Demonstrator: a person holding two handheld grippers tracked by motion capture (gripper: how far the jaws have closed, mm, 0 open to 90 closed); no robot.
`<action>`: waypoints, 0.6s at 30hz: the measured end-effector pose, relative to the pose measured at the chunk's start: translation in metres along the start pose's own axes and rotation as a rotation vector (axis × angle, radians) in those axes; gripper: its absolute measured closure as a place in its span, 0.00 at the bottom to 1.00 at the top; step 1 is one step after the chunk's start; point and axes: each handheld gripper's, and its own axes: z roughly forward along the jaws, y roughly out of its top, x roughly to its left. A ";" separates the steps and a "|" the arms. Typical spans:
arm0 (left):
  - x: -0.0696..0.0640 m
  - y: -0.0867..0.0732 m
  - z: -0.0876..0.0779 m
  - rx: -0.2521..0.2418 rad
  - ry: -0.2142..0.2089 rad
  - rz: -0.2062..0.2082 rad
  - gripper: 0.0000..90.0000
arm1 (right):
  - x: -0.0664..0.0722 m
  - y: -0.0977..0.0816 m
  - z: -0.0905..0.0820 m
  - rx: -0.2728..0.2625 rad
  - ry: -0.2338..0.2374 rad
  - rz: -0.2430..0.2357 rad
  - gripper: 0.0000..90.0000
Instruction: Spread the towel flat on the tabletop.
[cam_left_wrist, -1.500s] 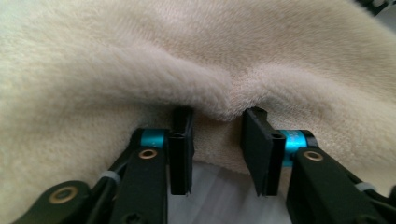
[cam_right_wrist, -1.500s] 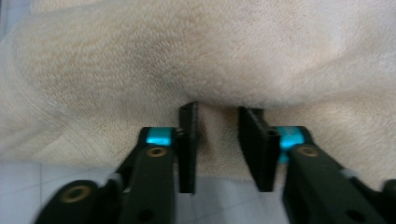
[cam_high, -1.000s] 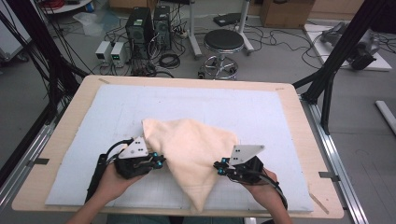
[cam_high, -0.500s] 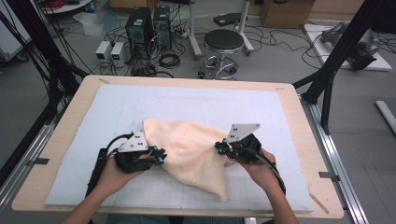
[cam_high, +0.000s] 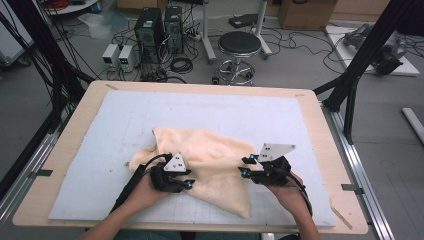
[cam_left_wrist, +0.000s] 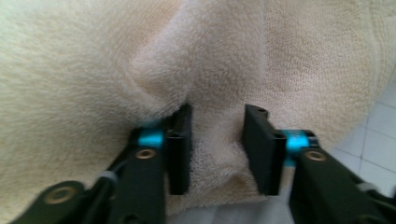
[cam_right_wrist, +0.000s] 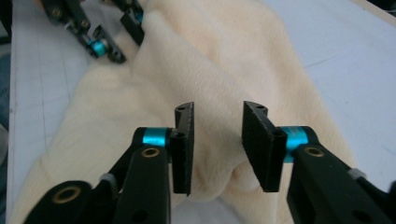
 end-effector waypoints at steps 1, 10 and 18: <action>-0.002 0.000 0.000 -0.001 0.003 0.002 0.77 | 0.002 -0.003 -0.001 0.008 -0.002 -0.003 0.68; -0.006 -0.002 -0.034 -0.045 0.023 0.032 0.93 | 0.003 -0.005 0.017 0.050 0.006 0.002 0.66; -0.006 0.001 -0.108 -0.152 0.058 0.027 0.94 | 0.033 0.027 0.017 0.053 0.094 -0.111 0.96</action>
